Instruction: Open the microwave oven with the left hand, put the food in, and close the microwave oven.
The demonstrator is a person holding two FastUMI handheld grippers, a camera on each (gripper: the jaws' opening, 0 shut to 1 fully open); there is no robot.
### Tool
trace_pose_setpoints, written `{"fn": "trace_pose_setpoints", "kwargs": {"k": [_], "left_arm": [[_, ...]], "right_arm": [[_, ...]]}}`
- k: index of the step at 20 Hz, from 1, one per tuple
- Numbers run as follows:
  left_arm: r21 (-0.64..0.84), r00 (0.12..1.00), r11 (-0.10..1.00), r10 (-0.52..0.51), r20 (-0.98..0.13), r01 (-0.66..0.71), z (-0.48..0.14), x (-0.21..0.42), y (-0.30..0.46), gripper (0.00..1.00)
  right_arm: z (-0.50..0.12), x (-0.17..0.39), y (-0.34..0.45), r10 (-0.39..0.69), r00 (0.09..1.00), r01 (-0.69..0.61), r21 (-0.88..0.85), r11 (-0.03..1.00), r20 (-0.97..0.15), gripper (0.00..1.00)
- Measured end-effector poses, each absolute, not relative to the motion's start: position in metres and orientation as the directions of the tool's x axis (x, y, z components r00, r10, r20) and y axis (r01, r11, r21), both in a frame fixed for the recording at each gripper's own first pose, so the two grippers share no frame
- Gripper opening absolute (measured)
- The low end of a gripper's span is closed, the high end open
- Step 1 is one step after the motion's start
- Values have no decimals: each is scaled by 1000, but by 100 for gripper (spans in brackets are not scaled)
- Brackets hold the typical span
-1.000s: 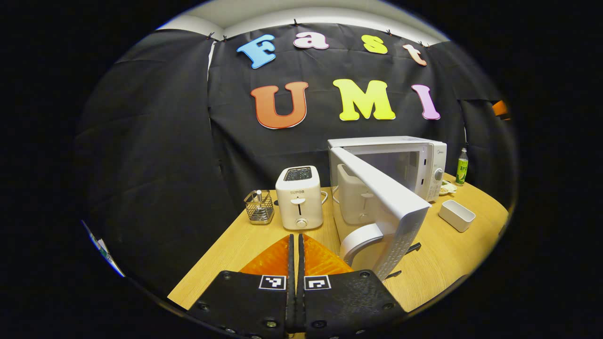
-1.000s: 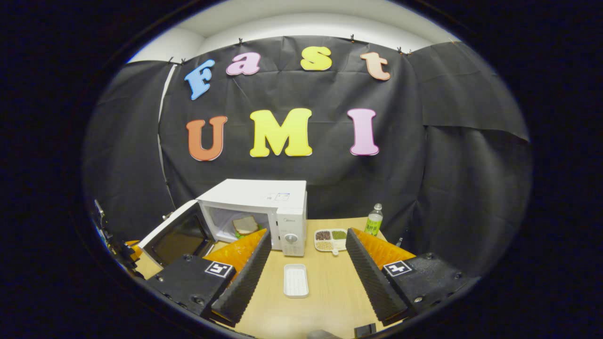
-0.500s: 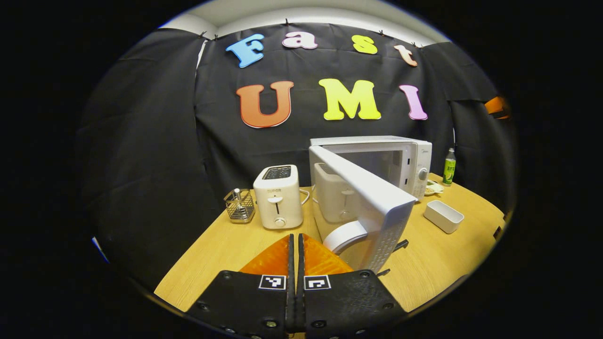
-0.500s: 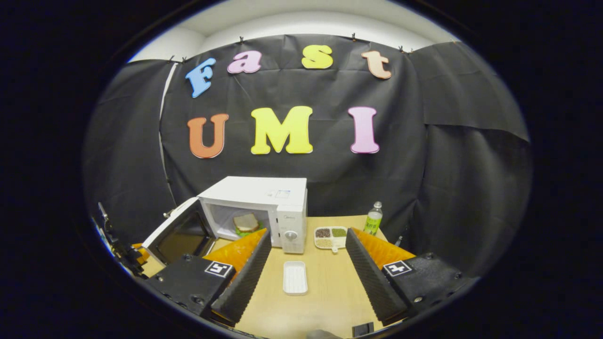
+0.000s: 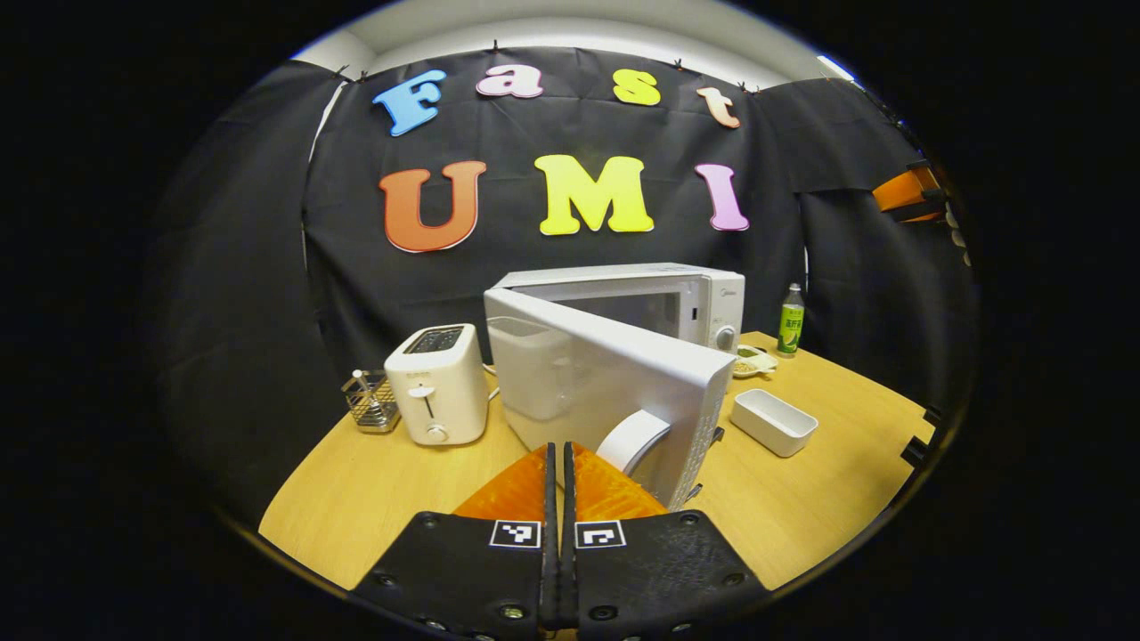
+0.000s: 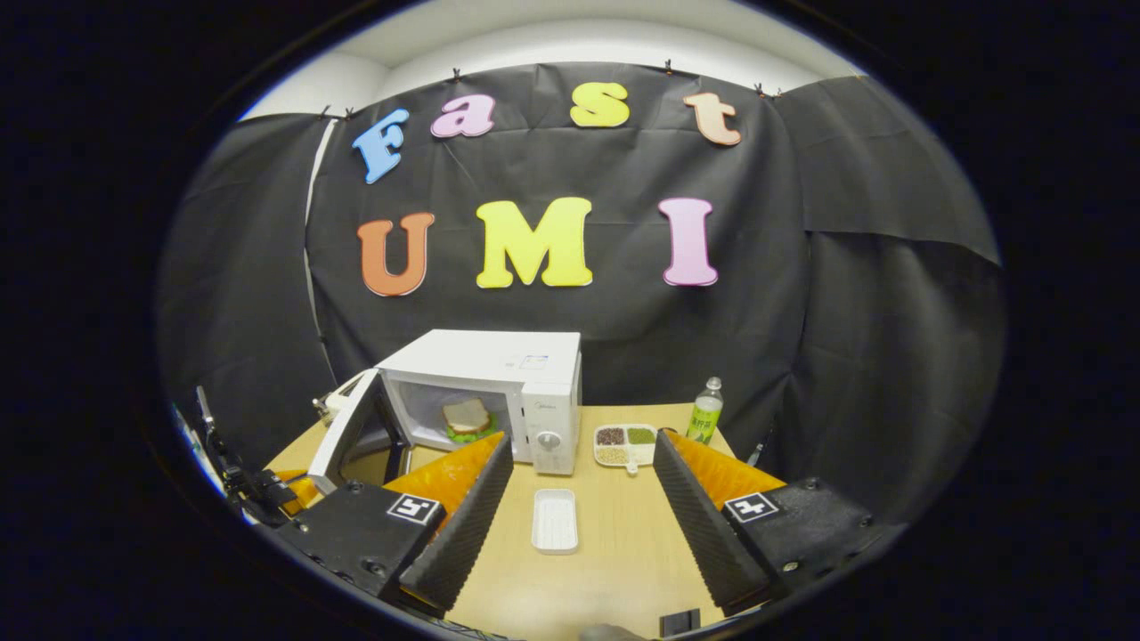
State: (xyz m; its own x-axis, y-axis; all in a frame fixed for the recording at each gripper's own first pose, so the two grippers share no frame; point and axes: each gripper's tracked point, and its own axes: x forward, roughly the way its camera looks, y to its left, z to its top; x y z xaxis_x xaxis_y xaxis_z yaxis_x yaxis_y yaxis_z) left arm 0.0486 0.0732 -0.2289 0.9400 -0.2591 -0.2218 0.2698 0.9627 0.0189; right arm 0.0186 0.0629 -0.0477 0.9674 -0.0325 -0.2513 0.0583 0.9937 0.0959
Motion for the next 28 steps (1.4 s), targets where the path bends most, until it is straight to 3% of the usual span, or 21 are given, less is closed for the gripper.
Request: {"fn": "trace_pose_setpoints", "kwargs": {"k": [1, 2, 3, 4, 5, 7, 8, 9, 11, 12, 15, 16, 17, 18, 19, 20, 23, 24, 25, 28], "left_arm": [[17, 934, 957, -280, -221, 290, -227, 52, 62, 0], [19, 929, 951, -298, -220, 310, -226, 53, 49, 10], [20, 923, 944, -317, -220, 329, -225, 57, 37, 0], [20, 916, 937, -335, -220, 347, -225, 58, 25, 0], [20, 910, 931, -351, -222, 364, -225, 61, 15, 0], [22, 901, 921, -376, -217, 390, -221, 70, -3, 0], [22, 897, 917, -385, -216, 399, -221, 75, -12, 0], [22, 894, 914, -392, -216, 406, -219, 81, -20, 0], [23, 892, 910, -401, -210, 415, -216, 95, -35, 0], [24, 891, 908, -405, -208, 418, -215, 102, -42, 0], [25, 891, 906, -409, -199, 422, -210, 125, -60, 0], [28, 893, 908, -406, -194, 419, -209, 133, -66, 0], [30, 894, 908, -406, -187, 418, -207, 141, -71, 0], [25, 895, 908, -406, -185, 418, -207, 149, -76, 0], [19, 894, 908, -408, -186, 418, -208, 156, -82, 0], [16, 892, 907, -410, -189, 420, -210, 164, -87, 0], [25, 891, 904, -415, -186, 427, -211, 183, -105, 0], [31, 892, 904, -414, -184, 426, -211, 190, -109, 0], [32, 892, 904, -414, -183, 426, -213, 197, -113, 0], [19, 893, 907, -410, -187, 420, -216, 218, -125, 0]], "right_arm": [[-48, 19, 60, -33, 967, 60, 99, 993, -254, 100], [-49, 19, 57, -36, 966, 63, 100, 993, -257, 100], [-50, 19, 52, -40, 965, 68, 101, 993, -260, 100], [-50, 19, 49, -41, 964, 70, 103, 992, -262, 92], [-51, 19, 44, -47, 963, 77, 103, 992, -265, 100], [-53, 23, 36, -56, 962, 88, 107, 990, -268, 100], [-53, 24, 32, -59, 961, 91, 110, 990, -269, 92], [-53, 25, 27, -66, 961, 98, 109, 989, -269, 100], [-55, 27, 17, -73, 959, 106, 106, 989, -275, 100], [-56, 30, 13, -74, 957, 107, 105, 989, -279, 92], [-60, 34, 2, -72, 953, 111, 119, 987, -293, 92], [-60, 36, -2, -76, 952, 116, 118, 986, -296, 100], [-61, 38, -6, -81, 951, 121, 116, 986, -299, 92], [-64, 40, -10, -86, 949, 125, 113, 986, -304, 92], [-64, 41, -13, -89, 947, 128, 111, 985, -308, 92], [-67, 43, -16, -90, 946, 130, 109, 985, -312, 100], [-70, 47, -28, -102, 942, 143, 107, 984, -320, 100], [-72, 48, -31, -107, 940, 149, 107, 983, -325, 92], [-73, 50, -34, -111, 937, 154, 107, 982, -330, 100], [-77, 51, -40, -118, 933, 162, 106, 981, -339, 100]]}}
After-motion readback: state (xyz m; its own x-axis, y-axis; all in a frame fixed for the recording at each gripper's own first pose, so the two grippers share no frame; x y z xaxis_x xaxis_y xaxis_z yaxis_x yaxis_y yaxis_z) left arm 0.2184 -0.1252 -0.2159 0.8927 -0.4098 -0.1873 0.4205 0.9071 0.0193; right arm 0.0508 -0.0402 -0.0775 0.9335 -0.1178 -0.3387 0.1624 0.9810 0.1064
